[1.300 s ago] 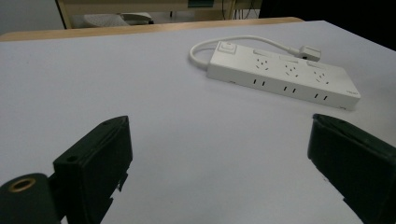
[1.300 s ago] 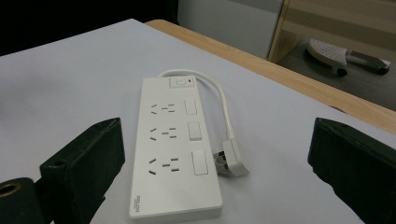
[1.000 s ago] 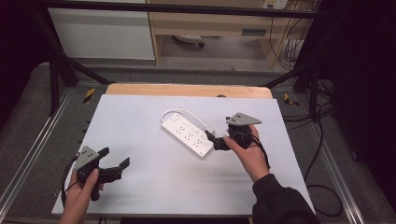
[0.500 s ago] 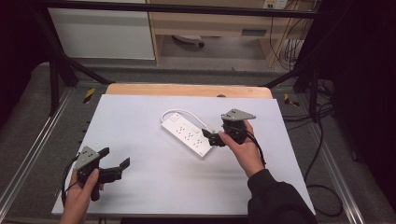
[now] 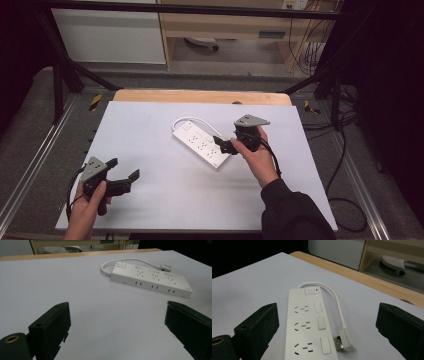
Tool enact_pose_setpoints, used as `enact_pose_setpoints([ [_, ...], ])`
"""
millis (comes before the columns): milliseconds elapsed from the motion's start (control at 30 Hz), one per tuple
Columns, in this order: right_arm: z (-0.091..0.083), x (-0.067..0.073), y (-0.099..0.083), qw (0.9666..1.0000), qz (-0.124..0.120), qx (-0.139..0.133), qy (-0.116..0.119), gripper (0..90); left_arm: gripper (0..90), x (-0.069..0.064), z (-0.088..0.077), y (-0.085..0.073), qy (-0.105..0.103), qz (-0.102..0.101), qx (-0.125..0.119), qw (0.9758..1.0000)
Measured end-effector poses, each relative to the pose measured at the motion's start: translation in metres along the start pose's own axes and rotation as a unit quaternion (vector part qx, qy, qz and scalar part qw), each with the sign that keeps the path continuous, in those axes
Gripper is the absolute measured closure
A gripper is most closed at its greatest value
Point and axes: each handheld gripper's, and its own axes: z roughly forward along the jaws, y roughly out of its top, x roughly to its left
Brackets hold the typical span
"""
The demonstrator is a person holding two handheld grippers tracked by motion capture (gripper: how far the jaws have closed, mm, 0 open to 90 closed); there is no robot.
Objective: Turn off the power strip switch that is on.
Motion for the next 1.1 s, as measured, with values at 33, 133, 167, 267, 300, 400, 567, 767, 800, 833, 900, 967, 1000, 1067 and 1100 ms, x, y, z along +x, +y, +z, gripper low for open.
enact_pose_setpoints([
  [33, 0.001, 0.0, 0.0, 1.0, 0.0, 0.0, 0.0, 5.2, 6.6, 0.0, 0.0, 0.0, 0.0, -0.001, 0.0, 1.0],
  [133, 0.003, 0.001, 0.002, 1.0, 0.001, -0.001, 0.001, 4.5, 6.6, 0.0, 0.0, 0.0, 0.0, 0.0, 0.001, 1.0],
  [167, 0.004, 0.002, 0.002, 1.0, -0.005, 0.0, 0.001, 4.1, 6.6, 0.0, 0.0, 0.0, 0.0, 0.001, 0.002, 1.0],
  [267, 0.006, 0.004, 0.004, 0.9999, -0.012, 0.003, 0.003, 4.2, 6.6, 0.001, 0.0, -0.001, 0.0, -0.002, 0.003, 1.0],
  [300, 0.007, 0.004, 0.004, 0.9999, -0.011, 0.002, 0.002, 4.3, 6.6, 0.001, 0.0, -0.001, 0.0, -0.003, 0.002, 1.0],
  [400, 0.01, 0.007, 0.005, 0.9999, -0.015, 0.006, 0.0, 4.6, 6.6, 0.0, 0.0, 0.0, -0.001, -0.001, 0.001, 1.0],
  [567, 0.015, 0.01, 0.005, 1.0, -0.006, 0.008, -0.001, 4.6, 6.6, 0.0, 0.0, 0.0, -0.003, 0.0, 0.003, 1.0],
  [767, 0.019, 0.013, 0.006, 1.0, -0.001, 0.007, 0.003, 4.9, 6.7, 0.001, 0.0, 0.0, -0.003, -0.004, 0.003, 1.0],
  [800, 0.02, 0.014, 0.006, 1.0, 0.0, 0.008, 0.005, 4.9, 6.6, 0.001, 0.0, 0.0, -0.003, -0.004, 0.003, 1.0],
  [833, 0.022, 0.014, 0.006, 1.0, -0.001, 0.009, 0.005, 4.9, 6.6, 0.001, 0.0, 0.0, -0.003, -0.003, 0.003, 1.0],
  [900, 0.024, 0.013, 0.006, 0.9999, 0.0, 0.01, 0.006, 5.1, 6.6, 0.001, 0.001, 0.0, -0.002, -0.001, 0.005, 1.0],
  [967, 0.027, 0.012, 0.005, 0.9999, 0.005, 0.013, 0.008, 5.4, 6.6, 0.001, 0.0, 0.0, -0.002, -0.002, 0.005, 1.0],
  [1000, 0.028, 0.012, 0.004, 0.9999, 0.007, 0.013, 0.007, 6.2, 6.6, 0.001, 0.0, -0.001, -0.002, -0.002, 0.005, 1.0],
  [1067, 0.03, 0.011, 0.004, 0.9998, 0.013, 0.013, 0.008, 8.2, 6.6, 0.001, 0.0, -0.001, -0.002, 0.0, 0.005, 1.0],
  [1100, 0.031, 0.01, 0.004, 0.9998, 0.015, 0.013, 0.008, 10.5, 6.6, 0.001, 0.0, -0.001, -0.002, 0.0, 0.006, 1.0],
])
